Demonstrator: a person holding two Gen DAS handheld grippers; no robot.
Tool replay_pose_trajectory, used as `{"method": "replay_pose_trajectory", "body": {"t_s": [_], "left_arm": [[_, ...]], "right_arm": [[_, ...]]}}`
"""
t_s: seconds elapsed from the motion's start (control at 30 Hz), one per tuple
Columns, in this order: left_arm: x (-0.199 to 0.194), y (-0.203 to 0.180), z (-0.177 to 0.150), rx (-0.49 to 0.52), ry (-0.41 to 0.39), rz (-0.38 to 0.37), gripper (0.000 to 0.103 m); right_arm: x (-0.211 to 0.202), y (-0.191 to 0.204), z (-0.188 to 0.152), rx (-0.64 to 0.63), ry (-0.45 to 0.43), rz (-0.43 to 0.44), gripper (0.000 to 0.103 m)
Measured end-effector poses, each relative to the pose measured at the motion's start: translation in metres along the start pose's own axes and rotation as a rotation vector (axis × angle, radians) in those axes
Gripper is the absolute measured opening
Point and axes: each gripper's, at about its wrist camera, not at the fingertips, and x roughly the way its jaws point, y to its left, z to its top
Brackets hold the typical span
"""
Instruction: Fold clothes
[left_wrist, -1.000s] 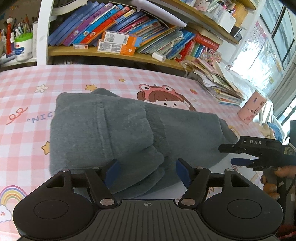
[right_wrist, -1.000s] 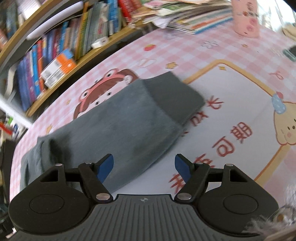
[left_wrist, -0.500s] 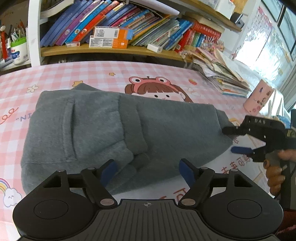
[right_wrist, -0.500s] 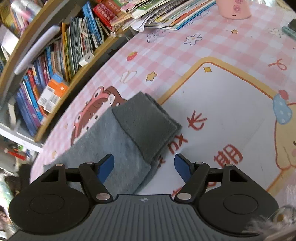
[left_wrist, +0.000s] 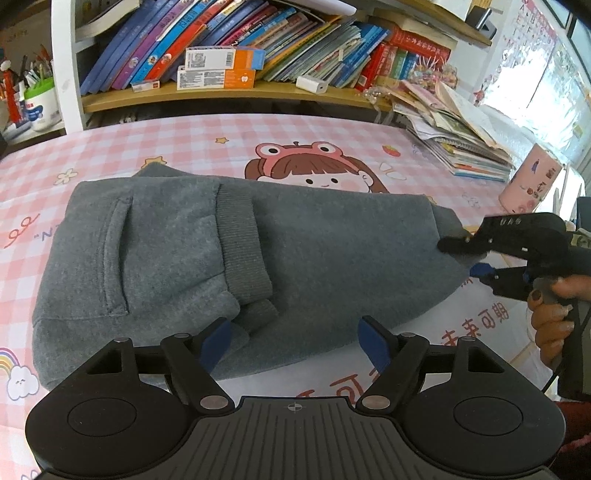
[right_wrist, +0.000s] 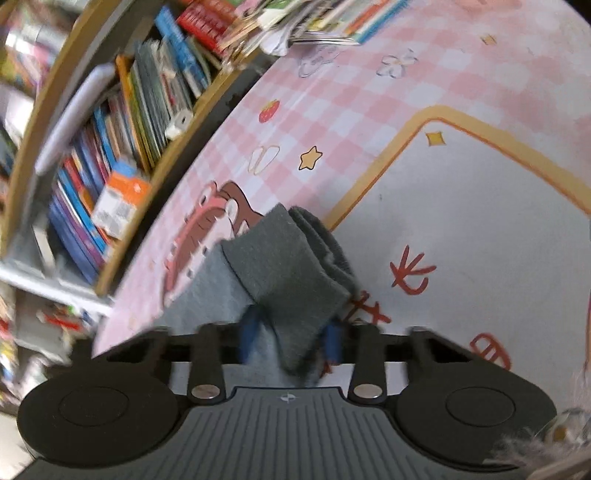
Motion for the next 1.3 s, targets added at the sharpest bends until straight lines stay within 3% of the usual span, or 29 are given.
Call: {"method": "replay_pose_trajectory", "body": {"t_s": [0.07, 0.17, 0.27, 0.4, 0.57, 0.67, 0.87, 1.03, 1.3], "left_arm": [[0.001, -0.003, 0.001, 0.009, 0.002, 0.001, 0.077], [0.003, -0.009, 0.002, 0.028, 0.008, -0.002, 0.077], [0.005, -0.015, 0.004, 0.054, 0.011, -0.006, 0.077], [0.004, -0.019, 0.003, 0.076, 0.008, -0.008, 0.077], [0.003, -0.014, 0.003, 0.051, 0.007, 0.003, 0.077], [0.002, -0.013, 0.002, 0.046, 0.005, 0.006, 0.077], [-0.001, -0.011, 0.000, 0.036, 0.000, 0.012, 0.077], [-0.003, -0.009, -0.002, 0.025, -0.005, 0.016, 0.077], [-0.009, -0.005, -0.001, 0.027, -0.032, 0.017, 0.077]], "right_arm": [[-0.006, 0.007, -0.001, -0.068, -0.034, 0.016, 0.013], [-0.023, 0.023, -0.006, -0.224, -0.116, 0.107, 0.012], [-0.023, 0.030, -0.009, -0.285, -0.112, 0.133, 0.012], [-0.008, 0.013, -0.002, -0.170, -0.051, 0.070, 0.012], [0.005, -0.014, 0.000, 0.017, 0.003, 0.041, 0.029], [0.009, -0.021, 0.000, 0.067, 0.017, 0.061, 0.030], [0.018, -0.017, 0.003, 0.057, 0.012, 0.093, 0.030], [0.017, -0.012, 0.002, 0.016, -0.006, 0.083, 0.017], [0.004, -0.001, 0.000, -0.055, -0.044, 0.090, 0.015]]}}
